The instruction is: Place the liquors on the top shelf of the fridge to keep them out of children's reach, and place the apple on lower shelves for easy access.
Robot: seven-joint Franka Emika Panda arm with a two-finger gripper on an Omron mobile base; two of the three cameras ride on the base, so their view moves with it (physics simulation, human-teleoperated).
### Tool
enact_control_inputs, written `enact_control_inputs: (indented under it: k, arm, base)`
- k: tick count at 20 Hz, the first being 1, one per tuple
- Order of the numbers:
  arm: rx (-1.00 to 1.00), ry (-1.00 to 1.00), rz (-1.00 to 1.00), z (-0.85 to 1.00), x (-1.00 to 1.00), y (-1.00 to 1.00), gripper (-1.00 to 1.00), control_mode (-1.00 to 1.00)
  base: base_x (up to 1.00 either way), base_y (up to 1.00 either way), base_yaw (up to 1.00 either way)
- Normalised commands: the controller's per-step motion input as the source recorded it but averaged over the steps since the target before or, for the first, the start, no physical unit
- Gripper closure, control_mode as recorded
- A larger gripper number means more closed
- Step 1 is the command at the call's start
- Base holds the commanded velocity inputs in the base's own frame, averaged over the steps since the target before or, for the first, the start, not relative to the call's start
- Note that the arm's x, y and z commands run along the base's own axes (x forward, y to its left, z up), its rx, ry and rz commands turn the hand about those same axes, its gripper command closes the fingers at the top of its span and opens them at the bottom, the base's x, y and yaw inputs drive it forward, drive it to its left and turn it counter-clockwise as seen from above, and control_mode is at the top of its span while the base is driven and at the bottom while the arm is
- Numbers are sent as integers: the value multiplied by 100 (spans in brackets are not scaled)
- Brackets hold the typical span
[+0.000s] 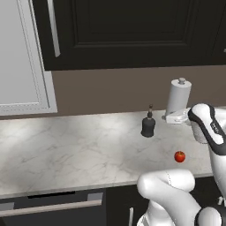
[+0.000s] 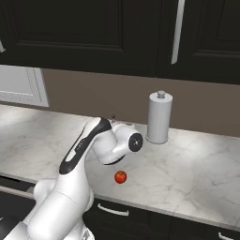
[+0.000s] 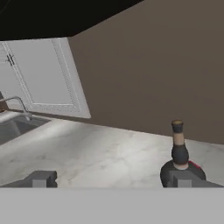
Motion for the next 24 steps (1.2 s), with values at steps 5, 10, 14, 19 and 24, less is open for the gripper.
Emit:
enact_control_inputs:
  k: [5,10,14,19,24]
  arm:
    - [0,-13,6,-31,23,0,-100,-100]
    - [0,-13,7,-35,22,0,-100,-100]
    - [0,-11,7,-18,23,0,-100,-100]
    - [0,-6,6,-1,33,0,-100,-100]
    - [0,-4,2,0,37,0,-100,-100]
  base:
    - [0,0,0]
    - [0,0,0]
    - [0,0,0]
    - [0,0,0]
    - [0,0,0]
